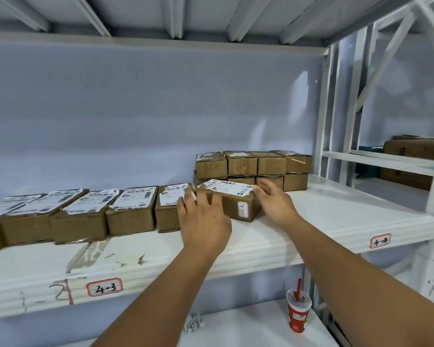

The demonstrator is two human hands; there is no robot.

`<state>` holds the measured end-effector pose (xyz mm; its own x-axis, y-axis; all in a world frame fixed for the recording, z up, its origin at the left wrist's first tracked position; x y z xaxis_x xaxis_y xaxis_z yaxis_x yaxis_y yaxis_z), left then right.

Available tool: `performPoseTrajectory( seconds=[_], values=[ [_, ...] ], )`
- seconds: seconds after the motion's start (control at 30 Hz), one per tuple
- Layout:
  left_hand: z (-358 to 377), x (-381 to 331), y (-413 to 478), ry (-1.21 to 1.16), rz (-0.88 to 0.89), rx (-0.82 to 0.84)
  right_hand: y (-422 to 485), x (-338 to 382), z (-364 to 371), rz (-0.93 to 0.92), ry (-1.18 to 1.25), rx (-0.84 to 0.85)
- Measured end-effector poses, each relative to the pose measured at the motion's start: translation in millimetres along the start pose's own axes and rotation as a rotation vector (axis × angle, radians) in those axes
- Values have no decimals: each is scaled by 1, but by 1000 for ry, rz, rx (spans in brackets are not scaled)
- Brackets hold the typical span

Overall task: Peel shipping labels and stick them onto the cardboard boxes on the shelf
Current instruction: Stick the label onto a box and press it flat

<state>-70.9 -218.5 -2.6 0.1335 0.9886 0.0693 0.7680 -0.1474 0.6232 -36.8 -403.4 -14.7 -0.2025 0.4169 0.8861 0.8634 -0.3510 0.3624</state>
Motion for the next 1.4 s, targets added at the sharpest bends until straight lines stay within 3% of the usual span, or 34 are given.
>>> performPoseTrajectory(
  seconds=[0.27,0.5,0.63,0.73,0.93,1.23,1.4],
  values=[
    [7,6,1,38,-63,94,-12,16,10,-154,-57,141],
    [-6,37,5,-71,131,2,-17,25,15,-288,-143,165],
    [-3,75,4,148,171,-185,-10,21,20,-263,-159,169],
    [5,89,2,34,105,-123,-5,17,25,-189,-148,161],
    [7,91,2,-80,97,-162,-13,18,60,-123,-159,288],
    [13,95,1,-171,87,-86,-23,30,70,-180,12,390],
    [6,89,1,-119,154,-160,-25,32,72,-199,-5,399]
  ],
)
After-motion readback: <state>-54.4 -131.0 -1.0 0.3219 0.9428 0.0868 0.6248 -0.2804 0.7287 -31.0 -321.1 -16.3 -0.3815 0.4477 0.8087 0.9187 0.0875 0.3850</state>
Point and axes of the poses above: each hand's wrist, its own y-axis towards the middle knuckle, its own z-axis out of the palm, x = y × z, the point moved 8 cm from there along y, towards the middle knuckle, and after that the axes turned 12 degrees about y, right-handed, at the moved point
